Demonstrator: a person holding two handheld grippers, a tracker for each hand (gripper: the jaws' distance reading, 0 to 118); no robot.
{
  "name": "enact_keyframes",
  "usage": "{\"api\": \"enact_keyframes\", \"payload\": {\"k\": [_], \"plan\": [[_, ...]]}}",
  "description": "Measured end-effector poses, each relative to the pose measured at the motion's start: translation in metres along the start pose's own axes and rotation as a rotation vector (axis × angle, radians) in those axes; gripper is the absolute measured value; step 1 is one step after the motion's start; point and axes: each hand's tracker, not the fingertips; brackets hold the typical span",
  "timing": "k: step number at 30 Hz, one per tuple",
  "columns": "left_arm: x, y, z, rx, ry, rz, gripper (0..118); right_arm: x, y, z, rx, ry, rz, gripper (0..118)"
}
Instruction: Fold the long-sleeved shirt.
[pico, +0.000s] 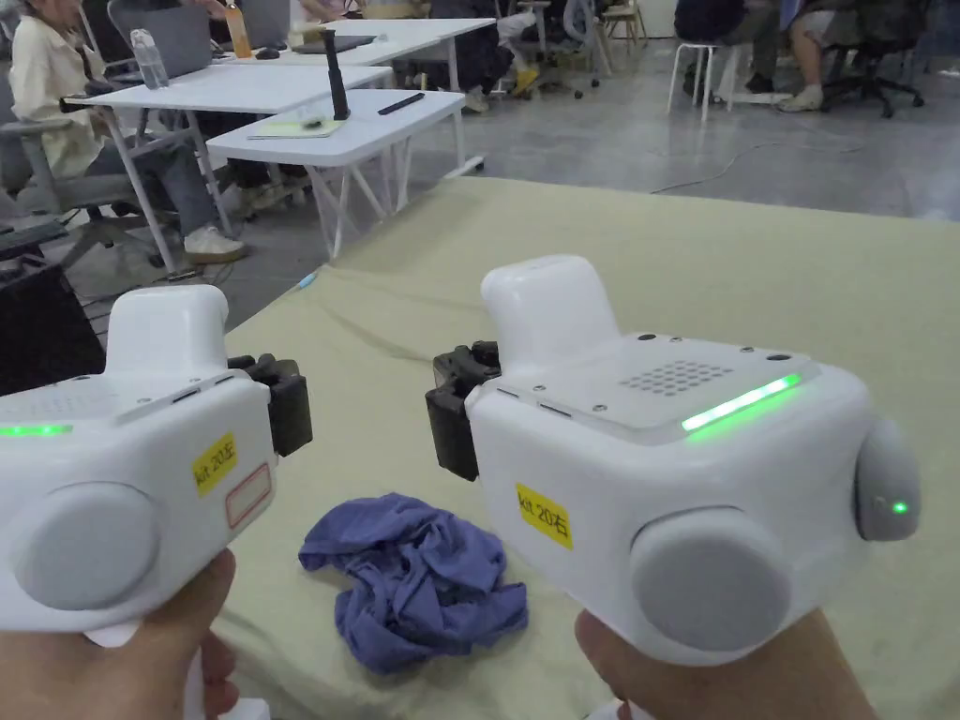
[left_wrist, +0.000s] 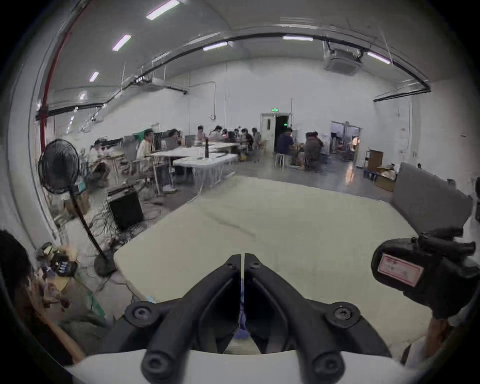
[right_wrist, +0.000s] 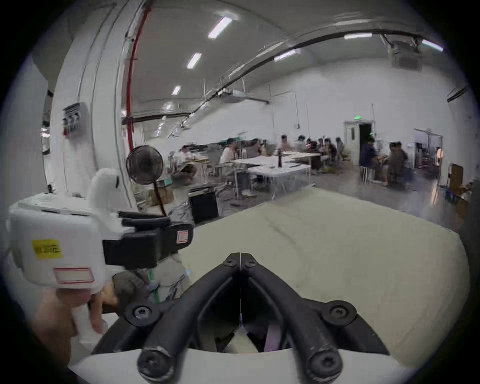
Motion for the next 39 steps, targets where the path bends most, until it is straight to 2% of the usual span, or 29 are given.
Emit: {"api": "enact_keyframes", "payload": {"k": [1, 2, 3, 4, 5, 6, 10, 13, 15, 17, 19, 20, 21, 22, 23, 24, 25, 26, 28, 31, 36, 39], "plan": [[-0.003, -0.005, -0.014, -0.018, -0.007, 0.031, 0, 0.004, -0.005, -0.001, -0.042, -0.005, -0.012, 0], [-0.002, -0.011, -0.027, -0.038, -0.024, 0.056, 6, 0.01, -0.01, -0.003, -0.06, -0.005, -0.029, 0], [-0.006, -0.016, -0.041, -0.049, -0.035, 0.063, 24, 0.017, -0.015, -0.005, -0.063, -0.01, -0.038, 0], [-0.012, -0.023, -0.059, -0.078, -0.064, 0.08, 69, 0.024, -0.02, -0.005, -0.07, -0.021, -0.052, 0], [-0.019, -0.027, -0.081, -0.128, -0.076, 0.092, 104, 0.029, -0.024, 0.003, -0.066, -0.037, -0.064, 0], [-0.021, -0.038, -0.092, -0.208, -0.067, 0.111, 118, 0.036, -0.029, 0.006, -0.063, -0.054, -0.076, 0], [-0.029, -0.075, -0.148, -0.301, 0.004, 0.112, 118, 0.065, -0.046, 0.016, -0.087, -0.088, -0.124, 0], [-0.035, -0.102, -0.201, -0.412, 0.03, 0.169, 118, 0.079, -0.053, 0.018, -0.113, -0.115, -0.148, 0], [-0.041, -0.117, -0.242, -0.504, 0.026, 0.228, 114, 0.086, -0.058, 0.018, -0.129, -0.122, -0.151, 0], [-0.038, -0.137, -0.281, -0.562, 0.0, 0.248, 103, 0.089, -0.06, 0.016, -0.147, -0.116, -0.154, 0], [-0.042, -0.156, -0.323, -0.64, 0.013, 0.238, 81, 0.093, -0.063, 0.018, -0.166, -0.083, -0.164, 0], [-0.041, -0.165, -0.338, -0.676, 0.017, 0.245, 81, 0.094, -0.065, 0.02, -0.168, -0.07, -0.176, 0], [-0.04, -0.169, -0.348, -0.704, 0.032, 0.242, 76, 0.095, -0.064, 0.021, -0.165, -0.069, -0.182, 0], [-0.041, -0.168, -0.341, -0.704, -0.002, 0.275, 66, 0.095, -0.064, 0.025, -0.163, -0.065, -0.186, 0], [-0.038, -0.161, -0.336, -0.659, -0.01, 0.288, 61, 0.097, -0.063, 0.029, -0.16, -0.061, -0.188, 0], [-0.033, -0.152, -0.331, -0.64, -0.005, 0.263, 42, 0.098, -0.063, 0.034, -0.152, -0.057, -0.189, 0], [-0.024, -0.14, -0.326, -0.609, -0.013, 0.226, 13, 0.1, -0.062, 0.037, -0.143, -0.058, -0.192, 0], [-0.027, -0.128, -0.322, -0.591, 0.02, 0.176, 13, 0.102, -0.063, 0.04, -0.16, -0.043, -0.203, 0], [-0.018, -0.101, -0.307, -0.557, -0.058, 0.156, 13, 0.109, -0.062, 0.043, -0.179, -0.042, -0.229, 0], [0.007, -0.048, -0.265, -0.449, -0.152, 0.149, 12, 0.112, -0.06, 0.063, -0.084, -0.113, -0.239, 0], [0.077, 0.05, -0.176, -0.227, -0.325, 0.089, 12, 0.113, -0.051, 0.115, 0.025, -0.136, -0.256, 0], [0.127, 0.101, -0.131, -0.117, -0.443, 0.044, 12, 0.113, -0.043, 0.151, 0.07, -0.182, -0.243, 0]]}}
